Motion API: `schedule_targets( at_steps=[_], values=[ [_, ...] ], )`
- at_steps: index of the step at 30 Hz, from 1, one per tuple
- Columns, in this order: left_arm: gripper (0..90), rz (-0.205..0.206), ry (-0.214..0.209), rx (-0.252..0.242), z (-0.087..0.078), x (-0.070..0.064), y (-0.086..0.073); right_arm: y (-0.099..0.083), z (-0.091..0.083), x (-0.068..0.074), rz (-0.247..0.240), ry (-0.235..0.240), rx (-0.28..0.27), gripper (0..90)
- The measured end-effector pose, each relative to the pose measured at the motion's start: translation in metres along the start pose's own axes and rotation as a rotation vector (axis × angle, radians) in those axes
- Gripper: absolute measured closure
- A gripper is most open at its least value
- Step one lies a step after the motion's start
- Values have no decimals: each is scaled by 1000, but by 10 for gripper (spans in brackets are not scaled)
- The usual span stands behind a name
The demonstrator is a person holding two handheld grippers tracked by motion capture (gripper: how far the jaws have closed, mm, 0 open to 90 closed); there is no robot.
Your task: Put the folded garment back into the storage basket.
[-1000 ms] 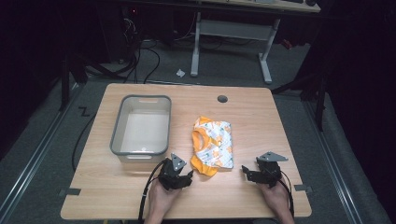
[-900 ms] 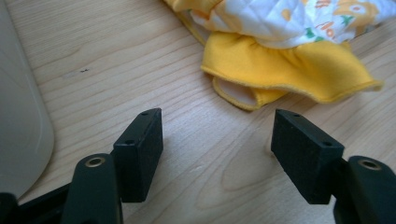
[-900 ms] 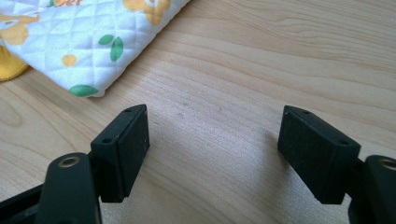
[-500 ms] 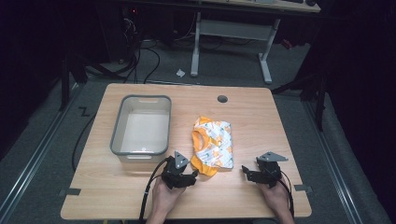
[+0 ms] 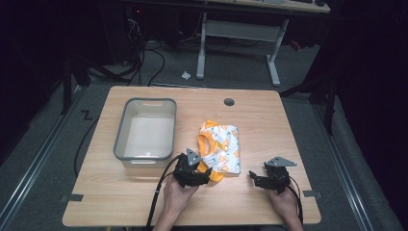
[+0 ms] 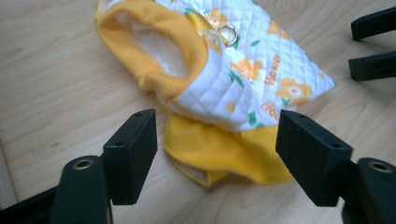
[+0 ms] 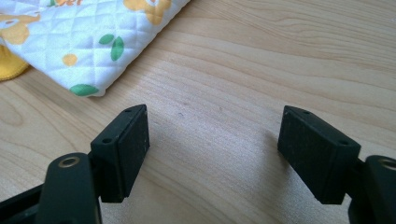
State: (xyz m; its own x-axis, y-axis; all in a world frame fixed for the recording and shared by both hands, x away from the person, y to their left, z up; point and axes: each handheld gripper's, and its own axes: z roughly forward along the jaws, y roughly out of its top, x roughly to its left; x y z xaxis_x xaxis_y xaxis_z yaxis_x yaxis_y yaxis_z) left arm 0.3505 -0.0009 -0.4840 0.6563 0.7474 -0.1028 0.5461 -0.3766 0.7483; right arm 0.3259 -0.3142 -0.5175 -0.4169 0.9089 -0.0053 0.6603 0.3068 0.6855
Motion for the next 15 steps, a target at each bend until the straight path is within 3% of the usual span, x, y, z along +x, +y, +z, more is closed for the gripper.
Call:
schedule_targets(
  at_steps=[11, 15],
  values=[
    [267, 2, 7, 26, 16, 5, 18, 0, 0, 0, 3, 0, 0, 250],
    [268, -23, 7, 19, 21, 10, 27, 0, 0, 0, 3, 0, 1, 250]
  ],
)
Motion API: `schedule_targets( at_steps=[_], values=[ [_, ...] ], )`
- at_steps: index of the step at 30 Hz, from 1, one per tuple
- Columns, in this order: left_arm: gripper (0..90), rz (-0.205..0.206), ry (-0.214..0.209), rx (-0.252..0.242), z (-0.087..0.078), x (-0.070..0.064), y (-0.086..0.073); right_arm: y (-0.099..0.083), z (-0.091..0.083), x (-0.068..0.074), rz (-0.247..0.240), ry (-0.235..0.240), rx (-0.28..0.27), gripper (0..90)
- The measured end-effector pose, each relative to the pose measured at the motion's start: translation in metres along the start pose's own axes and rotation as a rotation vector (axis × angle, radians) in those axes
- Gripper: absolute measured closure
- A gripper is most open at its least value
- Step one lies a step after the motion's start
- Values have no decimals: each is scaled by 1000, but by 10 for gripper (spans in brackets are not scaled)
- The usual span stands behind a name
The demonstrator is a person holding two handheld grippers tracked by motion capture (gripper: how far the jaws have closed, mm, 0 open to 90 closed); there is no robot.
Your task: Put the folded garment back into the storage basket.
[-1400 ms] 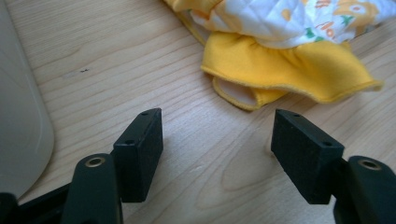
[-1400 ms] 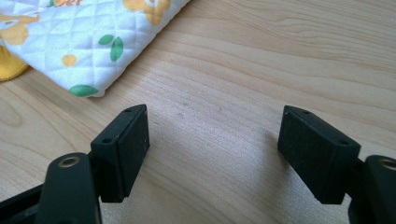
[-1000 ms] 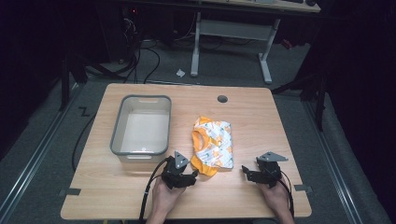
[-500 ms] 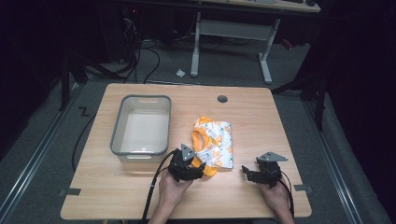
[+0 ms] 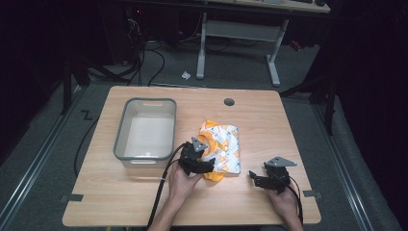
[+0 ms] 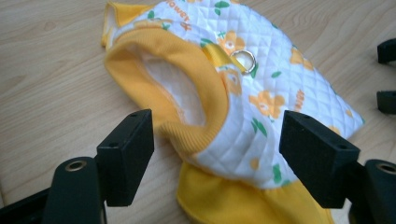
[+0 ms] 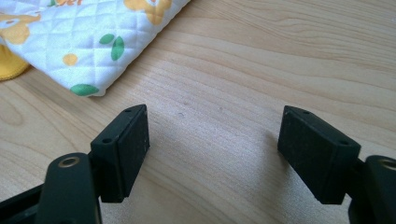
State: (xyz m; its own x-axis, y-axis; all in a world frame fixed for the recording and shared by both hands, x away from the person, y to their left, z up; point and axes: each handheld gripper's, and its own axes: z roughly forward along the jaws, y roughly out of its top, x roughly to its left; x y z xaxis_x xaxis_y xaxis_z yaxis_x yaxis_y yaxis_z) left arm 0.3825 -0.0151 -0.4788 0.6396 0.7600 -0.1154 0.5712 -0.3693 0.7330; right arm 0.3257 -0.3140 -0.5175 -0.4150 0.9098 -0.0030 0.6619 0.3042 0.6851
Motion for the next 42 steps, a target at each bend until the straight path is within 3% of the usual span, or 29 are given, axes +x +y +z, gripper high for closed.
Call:
schedule_targets(
  at_steps=[1, 8, 12, 19, 24, 30, 38, 40, 42],
  values=[
    [268, -16, -7, 3, 2, 1, 4, 0, 0, 0, 2, 0, 1, 250],
    [265, -20, -5, 24, 15, 3, 21, 0, 0, 0, 0, 0, 0, 250],
    [265, -52, -6, 18, 22, 6, 26, 0, 0, 0, 0, 0, 0, 250],
    [260, -65, 38, 49, 37, 12, 30, 0, 0, 0, 0, 0, 0, 250],
    [257, -82, 44, 70, 47, 16, 28, 0, 0, 0, 0, 0, 0, 250],
    [250, -107, 48, 132, 63, 23, 22, 0, 0, 0, -2, 1, 0, 250],
    [281, -77, 51, 129, 69, 19, 18, 0, 0, 0, 0, 0, 0, 250],
    [311, -62, 42, 123, 68, 18, 17, 0, 0, 0, 1, 0, 0, 250],
    [409, -54, 26, 123, 67, 15, 17, 0, 0, 0, 0, 0, 0, 250]
  ],
)
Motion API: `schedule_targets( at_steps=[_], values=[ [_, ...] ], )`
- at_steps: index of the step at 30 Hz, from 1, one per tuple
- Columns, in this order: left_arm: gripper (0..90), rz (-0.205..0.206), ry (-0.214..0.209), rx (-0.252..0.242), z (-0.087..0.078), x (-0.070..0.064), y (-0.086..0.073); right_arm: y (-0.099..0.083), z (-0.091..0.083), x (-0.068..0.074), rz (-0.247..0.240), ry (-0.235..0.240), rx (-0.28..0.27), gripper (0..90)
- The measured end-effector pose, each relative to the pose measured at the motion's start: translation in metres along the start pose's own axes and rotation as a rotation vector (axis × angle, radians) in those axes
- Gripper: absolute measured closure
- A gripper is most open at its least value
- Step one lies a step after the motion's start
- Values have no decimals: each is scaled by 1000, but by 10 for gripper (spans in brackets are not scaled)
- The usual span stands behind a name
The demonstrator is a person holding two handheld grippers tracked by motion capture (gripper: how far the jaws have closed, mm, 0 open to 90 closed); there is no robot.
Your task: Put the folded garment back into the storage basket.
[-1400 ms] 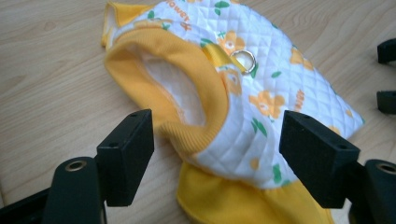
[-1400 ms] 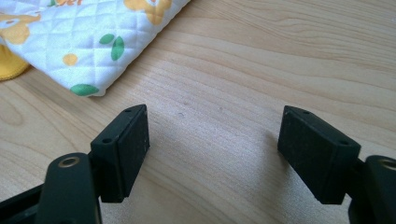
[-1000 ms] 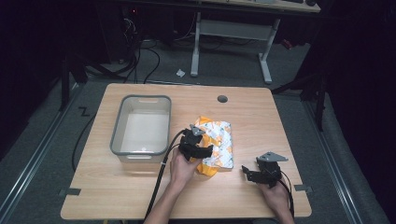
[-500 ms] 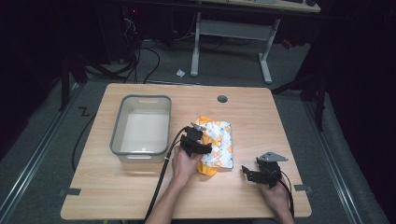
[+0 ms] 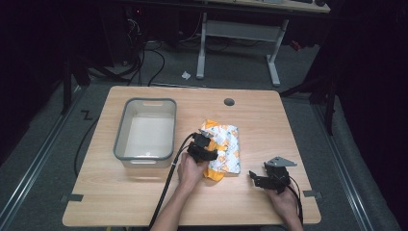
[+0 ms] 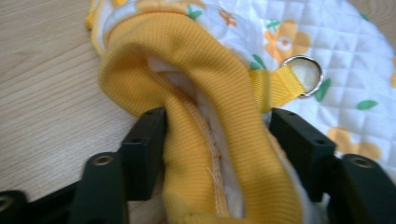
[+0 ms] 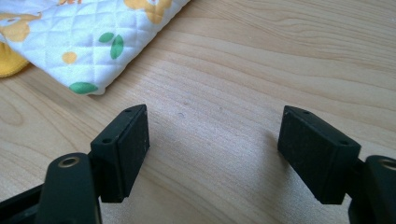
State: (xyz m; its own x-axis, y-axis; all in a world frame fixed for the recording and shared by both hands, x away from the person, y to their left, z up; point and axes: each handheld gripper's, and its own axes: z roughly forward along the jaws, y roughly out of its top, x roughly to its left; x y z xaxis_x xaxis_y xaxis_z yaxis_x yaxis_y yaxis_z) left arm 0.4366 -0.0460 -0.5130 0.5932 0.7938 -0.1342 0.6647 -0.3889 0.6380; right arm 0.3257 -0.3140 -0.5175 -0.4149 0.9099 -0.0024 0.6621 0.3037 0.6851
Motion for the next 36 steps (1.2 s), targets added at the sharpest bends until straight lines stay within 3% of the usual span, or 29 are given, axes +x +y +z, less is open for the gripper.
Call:
schedule_targets(
  at_steps=[4, 7, 11, 14, 19, 36],
  values=[
    [463, -1, -1, 0, 0, -1, 0, 0, 0, 0, 0, 0, 0, 250],
    [579, -2, -19, 1, -1, -3, 0, 0, 0, 0, 0, 0, 0, 250],
    [651, -8, -43, -2, -1, -2, 0, 0, 0, 0, 0, 0, 0, 250],
    [698, -6, -39, -44, -2, -1, -2, 0, 0, 0, 0, 0, 0, 250],
    [726, -49, -75, -72, -6, 2, -5, 0, 0, 0, -1, 1, 0, 249],
    [745, -33, -178, -184, -44, -1, 6, 0, 0, 0, -2, 1, 0, 249]
  ],
)
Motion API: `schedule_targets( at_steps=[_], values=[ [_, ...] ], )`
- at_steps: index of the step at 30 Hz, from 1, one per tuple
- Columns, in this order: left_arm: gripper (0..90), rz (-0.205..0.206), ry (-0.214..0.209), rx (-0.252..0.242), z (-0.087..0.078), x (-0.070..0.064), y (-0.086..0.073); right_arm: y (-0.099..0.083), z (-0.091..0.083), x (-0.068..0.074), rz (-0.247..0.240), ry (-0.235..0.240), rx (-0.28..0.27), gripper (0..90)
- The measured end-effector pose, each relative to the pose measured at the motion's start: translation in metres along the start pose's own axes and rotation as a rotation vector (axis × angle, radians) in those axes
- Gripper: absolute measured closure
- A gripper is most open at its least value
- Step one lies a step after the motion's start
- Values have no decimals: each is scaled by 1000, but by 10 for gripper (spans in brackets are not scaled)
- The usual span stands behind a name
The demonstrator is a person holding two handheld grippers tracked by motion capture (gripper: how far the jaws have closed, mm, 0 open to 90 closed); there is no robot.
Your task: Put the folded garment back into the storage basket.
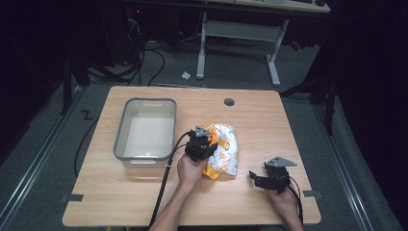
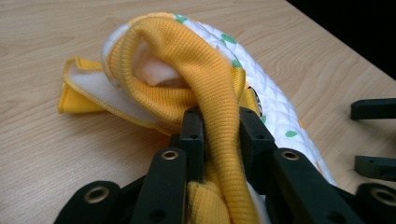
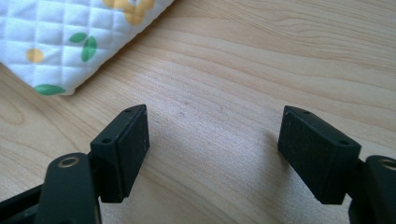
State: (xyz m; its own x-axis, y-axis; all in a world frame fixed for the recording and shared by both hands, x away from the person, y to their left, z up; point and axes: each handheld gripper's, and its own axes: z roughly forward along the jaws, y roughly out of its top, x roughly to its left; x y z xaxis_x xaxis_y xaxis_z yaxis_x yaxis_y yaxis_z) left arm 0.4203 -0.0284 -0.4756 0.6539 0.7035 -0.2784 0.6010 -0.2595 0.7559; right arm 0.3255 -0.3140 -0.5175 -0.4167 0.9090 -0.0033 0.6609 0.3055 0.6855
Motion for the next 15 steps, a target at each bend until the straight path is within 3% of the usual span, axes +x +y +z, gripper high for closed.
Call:
schedule_targets(
  at_steps=[10, 15],
  values=[
    [746, 13, -58, -54, -17, -8, 9, 0, 0, 0, -1, 1, 0, 249],
    [746, 17, -64, -78, -29, -7, 11, 0, 0, 0, -1, 1, 0, 248]
  ],
)
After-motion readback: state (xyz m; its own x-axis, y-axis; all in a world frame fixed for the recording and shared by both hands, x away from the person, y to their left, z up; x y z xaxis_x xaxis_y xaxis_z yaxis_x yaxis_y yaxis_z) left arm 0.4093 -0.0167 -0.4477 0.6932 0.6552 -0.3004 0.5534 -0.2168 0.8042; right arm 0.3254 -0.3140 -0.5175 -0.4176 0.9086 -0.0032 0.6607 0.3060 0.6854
